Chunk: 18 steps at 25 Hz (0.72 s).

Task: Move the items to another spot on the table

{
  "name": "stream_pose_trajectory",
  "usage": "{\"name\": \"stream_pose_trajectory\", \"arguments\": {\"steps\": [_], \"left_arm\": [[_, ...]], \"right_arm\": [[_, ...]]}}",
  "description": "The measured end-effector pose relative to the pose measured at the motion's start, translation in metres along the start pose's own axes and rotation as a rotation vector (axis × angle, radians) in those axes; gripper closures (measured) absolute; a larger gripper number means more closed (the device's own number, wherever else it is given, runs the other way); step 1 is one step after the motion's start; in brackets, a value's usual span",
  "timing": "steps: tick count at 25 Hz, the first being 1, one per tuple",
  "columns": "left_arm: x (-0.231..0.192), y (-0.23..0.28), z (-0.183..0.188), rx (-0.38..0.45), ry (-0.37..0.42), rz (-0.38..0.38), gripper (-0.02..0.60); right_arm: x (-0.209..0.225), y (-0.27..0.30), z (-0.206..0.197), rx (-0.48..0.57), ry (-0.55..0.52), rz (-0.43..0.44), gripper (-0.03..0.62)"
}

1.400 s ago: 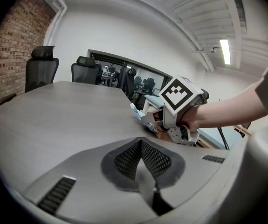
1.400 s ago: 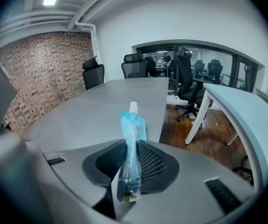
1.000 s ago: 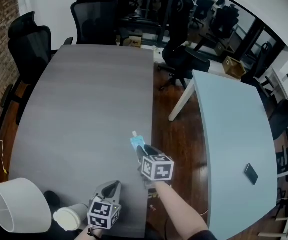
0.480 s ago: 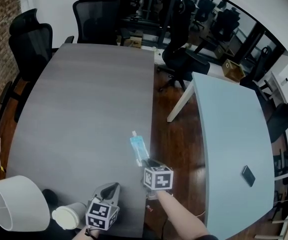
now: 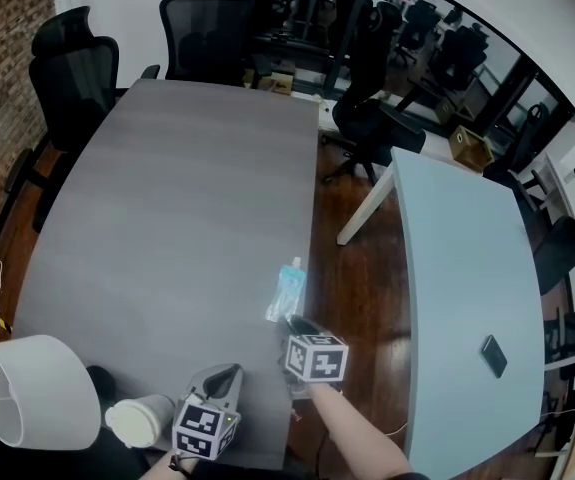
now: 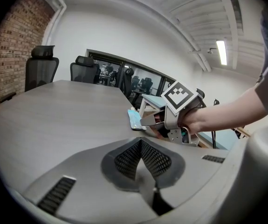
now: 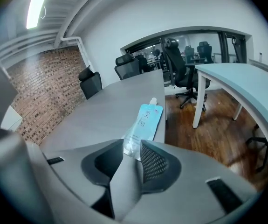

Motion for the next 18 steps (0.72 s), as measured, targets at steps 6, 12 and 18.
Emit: {"name": "stream_pose_trajectory", "arguments": {"steps": [6, 12, 18], "left_arm": [[0.015, -0.009, -0.006, 0.020, 0.009, -0.013, 0.577], [0.029, -0.027, -0.009, 0.052, 0.031, -0.010, 0.577], [0.039, -0.069, -0.029, 0.083, 0.007, 0.065, 0.577]], "right_arm": [[0.001, -0.043, -0.021, 0.041, -0.051, 0.086, 0.470], [-0.016, -0.067, -0.054, 0.021, -0.056, 0.210, 0.470], [-0.056, -0.078, -0.078, 0.011, -0.235, 0.308, 0.437]]}}
Point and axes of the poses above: the fingertips, and each gripper's own axes: y forward along the fingers, x to its right, z out of its top, the point moved 8 cm from there along -y, backward along the fingers, and after that the axes turned 12 degrees about -x, right-handed, at the moved point
